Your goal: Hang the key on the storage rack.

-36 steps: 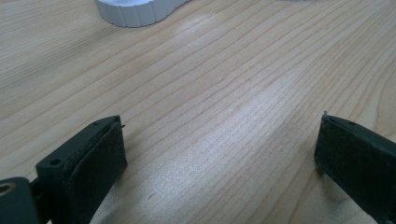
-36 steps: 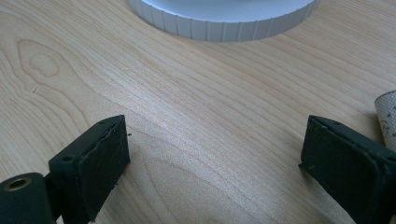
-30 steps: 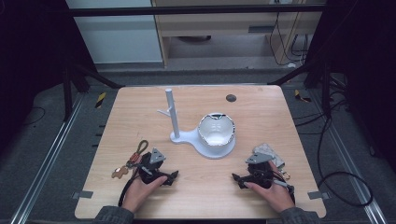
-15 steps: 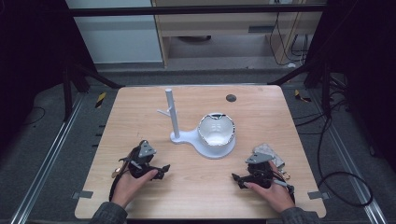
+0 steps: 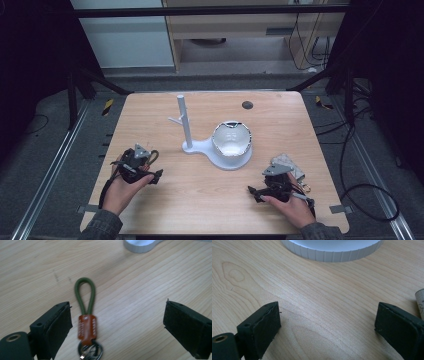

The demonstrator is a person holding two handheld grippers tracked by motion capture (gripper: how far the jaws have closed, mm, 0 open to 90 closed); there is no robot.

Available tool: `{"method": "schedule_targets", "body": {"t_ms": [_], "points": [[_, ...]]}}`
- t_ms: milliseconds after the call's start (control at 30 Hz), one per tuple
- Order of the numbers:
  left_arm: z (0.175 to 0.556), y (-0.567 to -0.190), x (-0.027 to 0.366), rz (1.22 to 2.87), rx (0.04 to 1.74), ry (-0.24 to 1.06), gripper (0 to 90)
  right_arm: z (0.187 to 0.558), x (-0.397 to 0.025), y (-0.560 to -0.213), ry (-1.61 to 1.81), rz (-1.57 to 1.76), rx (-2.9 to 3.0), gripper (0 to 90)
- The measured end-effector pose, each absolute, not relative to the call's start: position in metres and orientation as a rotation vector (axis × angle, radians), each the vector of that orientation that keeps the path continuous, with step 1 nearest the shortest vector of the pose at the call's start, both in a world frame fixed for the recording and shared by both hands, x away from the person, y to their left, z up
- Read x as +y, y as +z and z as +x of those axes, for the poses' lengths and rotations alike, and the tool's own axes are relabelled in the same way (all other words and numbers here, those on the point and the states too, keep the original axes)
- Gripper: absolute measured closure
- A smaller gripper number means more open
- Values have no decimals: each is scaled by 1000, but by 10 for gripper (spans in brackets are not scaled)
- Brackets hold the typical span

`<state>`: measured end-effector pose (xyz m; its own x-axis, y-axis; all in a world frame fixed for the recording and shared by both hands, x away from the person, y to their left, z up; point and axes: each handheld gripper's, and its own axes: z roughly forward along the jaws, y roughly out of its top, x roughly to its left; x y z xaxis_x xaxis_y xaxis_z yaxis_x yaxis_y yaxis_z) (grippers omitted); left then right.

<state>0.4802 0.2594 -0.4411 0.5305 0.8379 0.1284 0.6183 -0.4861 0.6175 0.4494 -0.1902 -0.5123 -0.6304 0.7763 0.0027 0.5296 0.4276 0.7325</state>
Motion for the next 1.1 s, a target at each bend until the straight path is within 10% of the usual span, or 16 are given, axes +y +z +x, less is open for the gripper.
{"method": "schedule_targets", "body": {"t_ms": [1100], "points": [[519, -436, 272, 2503, 1308, 295, 441, 450, -190, -512, 1022, 1113, 2357, 54]]}}
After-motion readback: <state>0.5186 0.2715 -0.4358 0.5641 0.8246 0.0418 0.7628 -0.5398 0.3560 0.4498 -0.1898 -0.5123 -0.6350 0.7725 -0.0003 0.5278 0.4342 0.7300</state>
